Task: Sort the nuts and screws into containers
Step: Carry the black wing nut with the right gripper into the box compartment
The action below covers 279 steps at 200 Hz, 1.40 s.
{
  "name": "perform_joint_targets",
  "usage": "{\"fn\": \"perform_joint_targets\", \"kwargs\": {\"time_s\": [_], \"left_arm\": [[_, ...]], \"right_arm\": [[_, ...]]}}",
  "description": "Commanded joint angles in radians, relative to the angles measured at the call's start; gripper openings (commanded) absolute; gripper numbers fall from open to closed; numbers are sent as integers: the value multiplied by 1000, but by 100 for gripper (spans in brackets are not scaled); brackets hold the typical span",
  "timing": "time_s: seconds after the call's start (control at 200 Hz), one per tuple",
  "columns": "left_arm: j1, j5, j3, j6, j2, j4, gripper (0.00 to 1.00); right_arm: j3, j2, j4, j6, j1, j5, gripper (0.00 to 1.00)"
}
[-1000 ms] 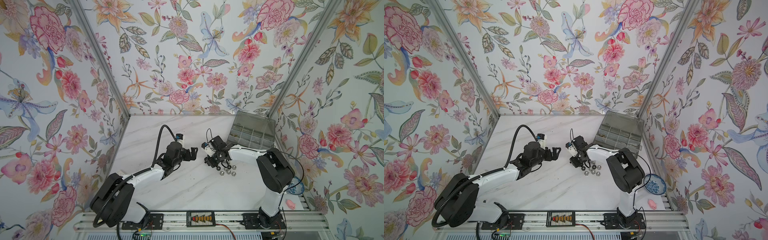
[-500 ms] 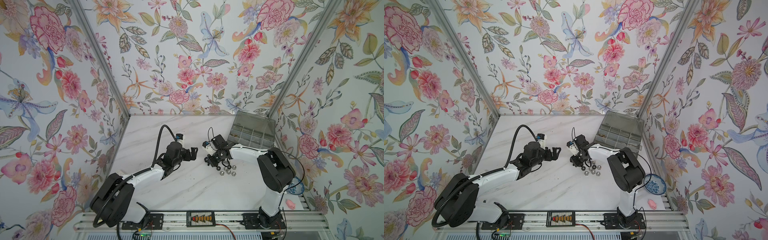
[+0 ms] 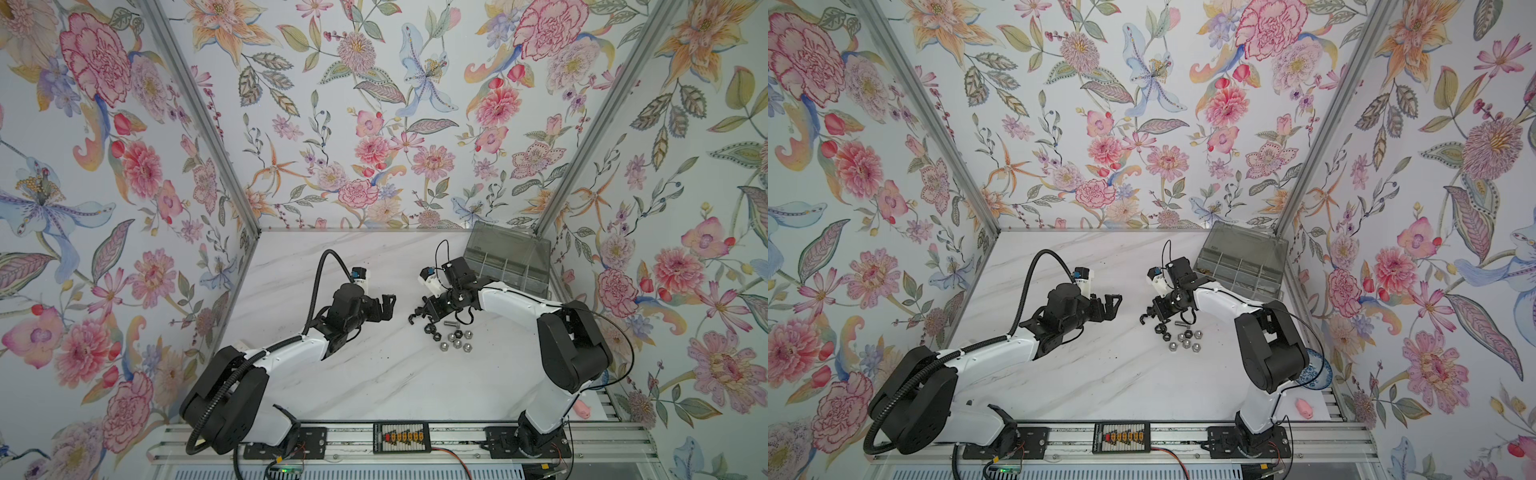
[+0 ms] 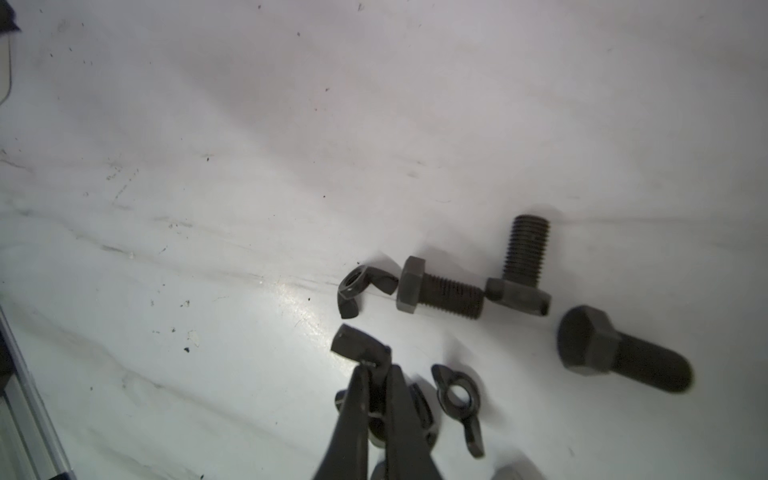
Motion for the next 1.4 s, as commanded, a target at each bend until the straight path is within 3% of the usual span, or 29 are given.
{"fn": "perform_joint_targets", "kwargs": {"time_s": [0.0, 0.275, 0.545, 0.921, 1.286, 1.391], "left_arm": [[-11, -5, -14, 9, 0, 21, 99], [-11, -5, -19, 7, -10, 21, 99], [-11, -7, -15, 4, -4, 23, 100], [-11, -11, 8, 11, 6, 5, 99], [-11, -10, 22, 16, 19, 2, 99], [-9, -5, 29, 16, 27, 1, 99]], "right_arm": [[14, -50, -8, 23, -71, -35, 0], [98, -61, -8, 95, -275, 42, 0], [208, 62, -10, 183, -448, 108, 0], [291, 222, -9, 193, -481, 181, 0], [300, 242, -10, 191, -498, 179, 0], [297, 242, -10, 190, -497, 181, 8]]}}
